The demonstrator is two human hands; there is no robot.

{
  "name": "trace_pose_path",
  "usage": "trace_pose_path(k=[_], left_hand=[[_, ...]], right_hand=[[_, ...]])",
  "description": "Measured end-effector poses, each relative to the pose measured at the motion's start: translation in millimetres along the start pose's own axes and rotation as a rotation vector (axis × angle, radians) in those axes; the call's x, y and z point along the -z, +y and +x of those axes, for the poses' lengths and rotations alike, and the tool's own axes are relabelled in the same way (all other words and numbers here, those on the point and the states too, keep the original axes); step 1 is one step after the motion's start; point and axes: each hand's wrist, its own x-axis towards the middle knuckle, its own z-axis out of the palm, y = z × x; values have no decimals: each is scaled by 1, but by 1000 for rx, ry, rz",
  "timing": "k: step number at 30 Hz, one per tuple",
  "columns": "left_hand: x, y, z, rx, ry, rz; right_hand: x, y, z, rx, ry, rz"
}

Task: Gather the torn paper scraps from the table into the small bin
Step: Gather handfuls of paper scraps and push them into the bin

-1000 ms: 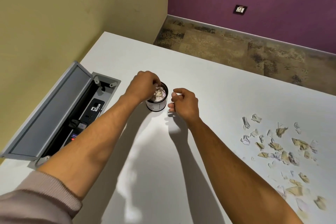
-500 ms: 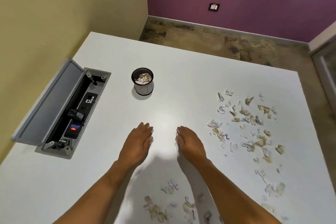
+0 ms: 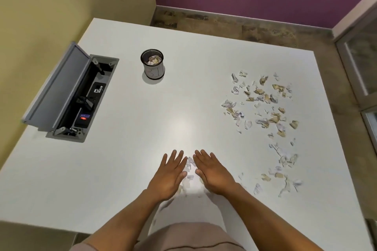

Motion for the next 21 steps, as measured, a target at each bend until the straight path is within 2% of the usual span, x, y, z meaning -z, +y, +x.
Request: trace_pose_path(k=[3,6,8,11,15,21], left_hand=[[2,10,-15,33,99,-85],[4,12,-37,287,274,-91],[1,13,-51,462,300,-120],[-9,18,-67,618,255,-182],[-24,36,-67,637,248,-163],[-41,75,-46,543,224,-112]], right_hand=[[-2,1,-26,-66,130,114],[-12,9,-60,-301,284,181],[-23,16,-83,-470,333,209],[-41,24,-111,-641,303,231],[-56,26,-125,-744,184,275],[-61,18,-122,-681,95,257]])
